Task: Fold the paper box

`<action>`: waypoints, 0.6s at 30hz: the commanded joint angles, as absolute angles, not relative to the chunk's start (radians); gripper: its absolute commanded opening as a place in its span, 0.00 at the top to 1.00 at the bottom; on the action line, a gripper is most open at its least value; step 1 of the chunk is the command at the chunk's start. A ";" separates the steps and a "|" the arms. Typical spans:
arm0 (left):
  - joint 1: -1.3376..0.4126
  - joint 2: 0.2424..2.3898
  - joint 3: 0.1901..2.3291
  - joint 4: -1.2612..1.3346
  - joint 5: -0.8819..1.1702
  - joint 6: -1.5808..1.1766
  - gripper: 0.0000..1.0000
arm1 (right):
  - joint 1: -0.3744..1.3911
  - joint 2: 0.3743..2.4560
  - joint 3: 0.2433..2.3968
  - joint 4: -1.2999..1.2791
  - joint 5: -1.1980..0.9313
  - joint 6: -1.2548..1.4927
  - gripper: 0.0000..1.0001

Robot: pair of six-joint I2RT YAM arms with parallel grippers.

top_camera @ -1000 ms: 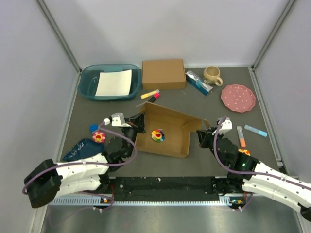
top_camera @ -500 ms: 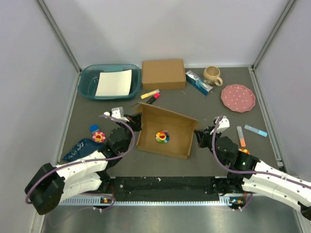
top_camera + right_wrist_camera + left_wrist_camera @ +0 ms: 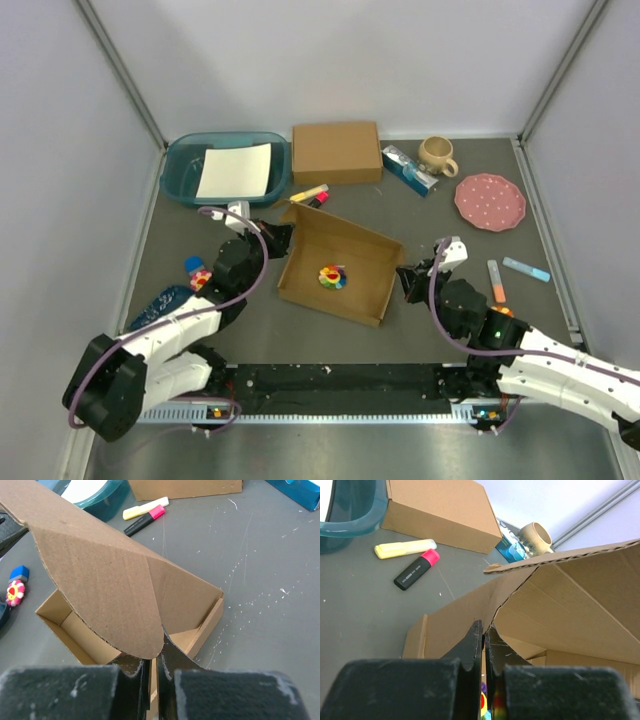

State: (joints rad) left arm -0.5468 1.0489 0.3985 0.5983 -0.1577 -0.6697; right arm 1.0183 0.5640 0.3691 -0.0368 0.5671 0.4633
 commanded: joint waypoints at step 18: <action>-0.549 1.016 0.229 0.624 -0.058 -0.631 1.00 | 1.028 0.557 0.365 -0.121 0.543 0.453 1.00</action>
State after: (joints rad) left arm -0.5323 1.0515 0.2905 0.7013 -0.0799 -0.6945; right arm 1.0180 0.5640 0.3691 -0.0547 0.5816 0.4469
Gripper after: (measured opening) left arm 0.020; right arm 0.008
